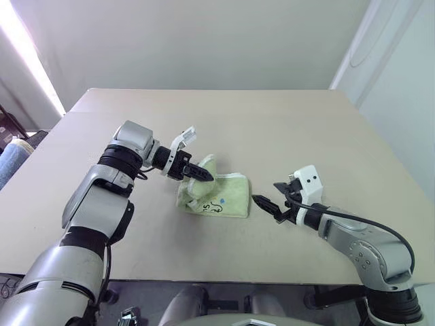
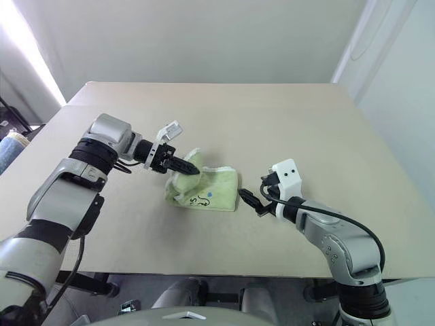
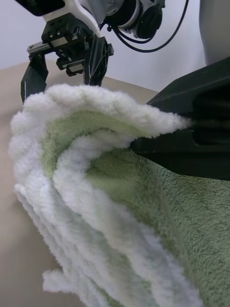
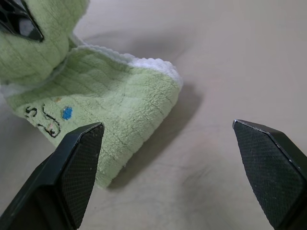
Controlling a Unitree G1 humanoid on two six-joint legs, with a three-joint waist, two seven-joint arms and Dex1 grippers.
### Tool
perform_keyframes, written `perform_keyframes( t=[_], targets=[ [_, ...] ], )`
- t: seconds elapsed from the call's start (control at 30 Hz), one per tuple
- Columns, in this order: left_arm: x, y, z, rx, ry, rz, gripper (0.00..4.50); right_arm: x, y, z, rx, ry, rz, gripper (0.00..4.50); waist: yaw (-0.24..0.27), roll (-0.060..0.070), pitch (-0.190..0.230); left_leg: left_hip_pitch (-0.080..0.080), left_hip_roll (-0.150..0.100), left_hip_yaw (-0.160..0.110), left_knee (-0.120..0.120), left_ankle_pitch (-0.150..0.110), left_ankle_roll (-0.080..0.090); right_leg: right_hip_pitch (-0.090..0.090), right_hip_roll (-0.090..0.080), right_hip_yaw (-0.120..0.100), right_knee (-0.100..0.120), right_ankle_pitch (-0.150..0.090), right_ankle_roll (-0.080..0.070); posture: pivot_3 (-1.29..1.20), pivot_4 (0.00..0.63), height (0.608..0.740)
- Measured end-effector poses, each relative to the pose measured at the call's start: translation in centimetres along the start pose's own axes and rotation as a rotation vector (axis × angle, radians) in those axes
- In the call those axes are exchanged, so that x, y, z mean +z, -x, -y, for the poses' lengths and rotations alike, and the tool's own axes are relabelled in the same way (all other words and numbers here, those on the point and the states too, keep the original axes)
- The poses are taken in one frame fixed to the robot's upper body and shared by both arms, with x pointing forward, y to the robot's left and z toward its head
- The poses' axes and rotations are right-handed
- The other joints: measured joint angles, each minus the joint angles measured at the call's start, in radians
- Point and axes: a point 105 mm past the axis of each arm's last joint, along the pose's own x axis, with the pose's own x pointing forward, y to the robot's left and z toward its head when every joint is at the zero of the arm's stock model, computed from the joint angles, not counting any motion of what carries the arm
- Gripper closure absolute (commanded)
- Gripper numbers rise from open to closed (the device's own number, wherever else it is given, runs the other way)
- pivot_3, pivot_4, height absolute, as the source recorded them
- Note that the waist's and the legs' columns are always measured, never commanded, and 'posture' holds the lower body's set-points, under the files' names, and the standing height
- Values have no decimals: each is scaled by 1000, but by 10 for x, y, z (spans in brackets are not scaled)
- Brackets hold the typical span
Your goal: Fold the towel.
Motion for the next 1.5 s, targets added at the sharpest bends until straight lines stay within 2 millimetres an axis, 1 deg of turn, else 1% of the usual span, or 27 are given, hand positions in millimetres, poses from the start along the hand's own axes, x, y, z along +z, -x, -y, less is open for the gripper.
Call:
perform_keyframes(
  t=[0.27, 0.37, 0.43, 0.53, 0.67, 0.73, 0.97, 1.23, 1.43, 1.5],
  targets=[
    [2, -7, 7, -24, 45, 16, 4458, -1, -1, 0, -9, -8, -3, 0, 1, 0, 0, 0, 0, 0, 1, 0, 0, 0, 0, 0, 0, 0, 0, 0, 0, 692],
    [7, -8, 18, -33, -15, 12, 4458, -1, -1, 1, -11, -8, -3, 0, 0, 0, 0, 0, 0, 0, 1, 0, 0, 0, 0, 0, 0, 0, 0, 0, 0, 692],
    [8, -8, 23, -50, -18, 21, 4458, -1, -1, 1, -11, -7, -3, 0, 0, 0, 0, 0, 0, 0, 0, 0, 0, 0, 0, 0, 0, 0, 0, 0, 0, 692],
    [5, -10, 21, -28, 9, 22, 4458, -1, -1, 1, -15, -8, -2, 0, 0, 0, 0, 0, 0, 0, 1, 0, 0, 0, 0, 0, 1, 0, 0, 0, 0, 692],
    [-6, -18, 13, -2, 57, -1, 4458, -1, -1, 2, -25, -3, -4, 0, 1, 0, 0, 0, 0, 0, 2, 0, 0, 0, 0, 0, 1, 0, 0, 0, 0, 692],
    [-9, -23, 11, 9, 67, -8, 4458, -1, -1, 3, -26, -3, -5, 0, 1, 0, 0, 0, 0, 0, 3, 0, 0, 1, 0, 0, 1, 0, 0, 0, 0, 692],
    [-2, -26, 16, 6, 70, 31, 4458, -1, -1, 4, -35, 1, -6, 0, 2, 0, 0, 0, 0, 0, 4, 0, 0, 2, 0, 0, 1, 0, 0, 0, 0, 692],
    [-4, -31, 19, -13, 88, 29, 4458, -2, -1, 5, -48, -1, -6, 0, 2, 0, 0, 0, 0, 0, 5, 0, 0, 2, 0, 0, 1, 0, 0, 0, 0, 692],
    [-2, -40, 25, -44, 98, 35, 4458, -3, -1, 5, -49, -1, -6, 0, 2, 0, 0, 0, 0, 0, 5, 0, 0, 2, 0, 0, 1, 0, 0, 0, 0, 692],
    [-1, -41, 27, -53, 97, 41, 4004, -5, -1, 4, -44, -4, -10, 0, 2, 0, 0, 0, 0, 0, 5, 0, 0, 2, 0, 0, 1, 0, 0, 0, 0, 692]
  ],
)
